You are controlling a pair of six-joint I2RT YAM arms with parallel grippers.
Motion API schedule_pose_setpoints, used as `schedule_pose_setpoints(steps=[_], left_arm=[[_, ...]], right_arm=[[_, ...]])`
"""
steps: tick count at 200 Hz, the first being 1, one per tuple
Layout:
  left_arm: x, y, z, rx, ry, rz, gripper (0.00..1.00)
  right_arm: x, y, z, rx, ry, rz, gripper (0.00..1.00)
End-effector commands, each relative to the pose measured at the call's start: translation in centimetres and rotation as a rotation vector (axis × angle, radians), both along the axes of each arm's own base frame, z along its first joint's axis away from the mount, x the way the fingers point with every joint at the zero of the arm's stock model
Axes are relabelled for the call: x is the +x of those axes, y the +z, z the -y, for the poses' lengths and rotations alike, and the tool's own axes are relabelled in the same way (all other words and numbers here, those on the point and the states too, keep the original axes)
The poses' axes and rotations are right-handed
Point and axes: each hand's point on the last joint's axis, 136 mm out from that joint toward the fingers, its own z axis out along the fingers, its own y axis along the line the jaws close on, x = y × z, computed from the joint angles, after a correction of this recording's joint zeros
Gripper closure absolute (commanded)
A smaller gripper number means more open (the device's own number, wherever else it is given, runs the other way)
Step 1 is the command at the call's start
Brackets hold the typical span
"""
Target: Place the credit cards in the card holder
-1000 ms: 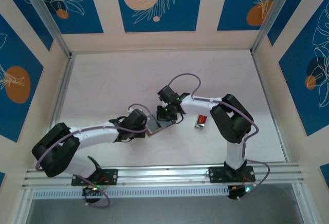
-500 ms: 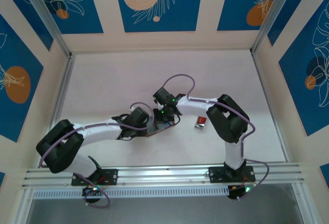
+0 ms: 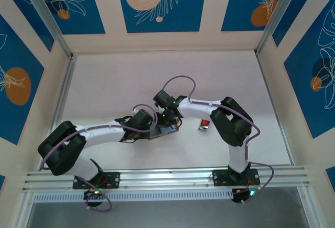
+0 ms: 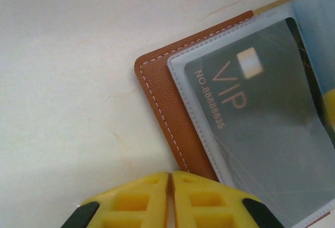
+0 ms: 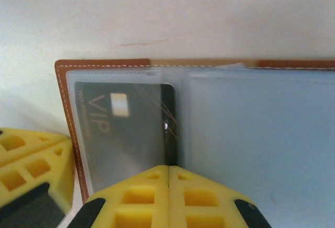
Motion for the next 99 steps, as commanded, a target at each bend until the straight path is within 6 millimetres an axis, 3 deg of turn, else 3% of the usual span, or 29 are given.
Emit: schedule_pose_setpoints(steps=[1,41,99], left_arm=[[-1.1,-3.4,0.2,-0.011,-0.003,-0.058,0.9],[-0.9,-3.6,0.6,-0.011,-0.008,-0.064,0.9],[-0.8,-3.9,0.7,-0.007,-0.012,-0.069,0.9]], right_arm=[[2.0,3.8,1.8,-0.037,0.017,0.097,0.96],[3.9,3.3,3.5,-0.118,0.046,0.127,0.8],[4.2,0.0,3.2,-0.204,0.077,0.107,0.75]])
